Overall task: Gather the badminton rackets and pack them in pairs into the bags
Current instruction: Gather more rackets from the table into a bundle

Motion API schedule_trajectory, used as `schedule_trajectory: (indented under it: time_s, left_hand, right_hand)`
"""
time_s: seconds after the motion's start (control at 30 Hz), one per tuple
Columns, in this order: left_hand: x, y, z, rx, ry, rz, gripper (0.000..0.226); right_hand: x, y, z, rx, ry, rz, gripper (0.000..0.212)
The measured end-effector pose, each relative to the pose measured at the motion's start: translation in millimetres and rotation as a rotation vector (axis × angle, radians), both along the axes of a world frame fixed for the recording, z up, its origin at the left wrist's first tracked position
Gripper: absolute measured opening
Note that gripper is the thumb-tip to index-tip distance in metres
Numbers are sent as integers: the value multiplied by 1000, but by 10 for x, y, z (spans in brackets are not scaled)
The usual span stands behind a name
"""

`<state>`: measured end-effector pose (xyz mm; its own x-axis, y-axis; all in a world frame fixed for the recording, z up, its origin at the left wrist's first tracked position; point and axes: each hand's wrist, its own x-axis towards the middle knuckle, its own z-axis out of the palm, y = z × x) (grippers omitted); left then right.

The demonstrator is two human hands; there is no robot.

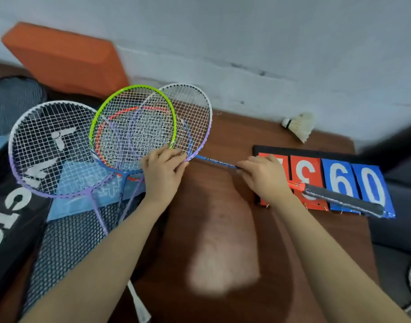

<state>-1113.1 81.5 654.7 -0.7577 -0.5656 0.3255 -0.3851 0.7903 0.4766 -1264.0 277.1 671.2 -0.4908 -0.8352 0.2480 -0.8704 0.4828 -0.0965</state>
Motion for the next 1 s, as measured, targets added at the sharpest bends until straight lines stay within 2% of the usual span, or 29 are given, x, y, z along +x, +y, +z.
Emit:
schedule_trajectory:
  time_s: [0.1, 0.17, 0.33, 0.5, 0.6, 0.77, 0.87, 1.0]
  left_hand:
    - [14, 33, 20, 21, 1, -22, 15]
    - [25, 34, 30, 14, 16, -44, 17]
    - [108, 48, 45, 29, -6, -107, 27]
    - [345, 67, -25, 85, -160, -78, 34]
    - [474, 88, 4, 33, -233, -79, 39]
    - [1089, 206, 74, 108, -402, 73, 55]
    - [1618, 247, 35, 100, -438, 94, 59]
    - [1972, 149, -57, 151, -435, 3, 59]
  right_hand:
    - [167, 85, 129, 49, -171, 64, 17]
    - [276, 158, 221, 76, -299, 35, 20]
    - [576, 305, 364, -58, -532, -105, 15]
    - [1147, 425, 229, -179, -544, -264, 15]
    - [1541, 375, 119, -232, -569, -382, 20]
    - [1963, 133, 64, -346, -591, -484, 31]
    - [2160, 37, 66, -359, -576, -521, 34]
    - [2473, -34, 102, -402, -559, -612, 37]
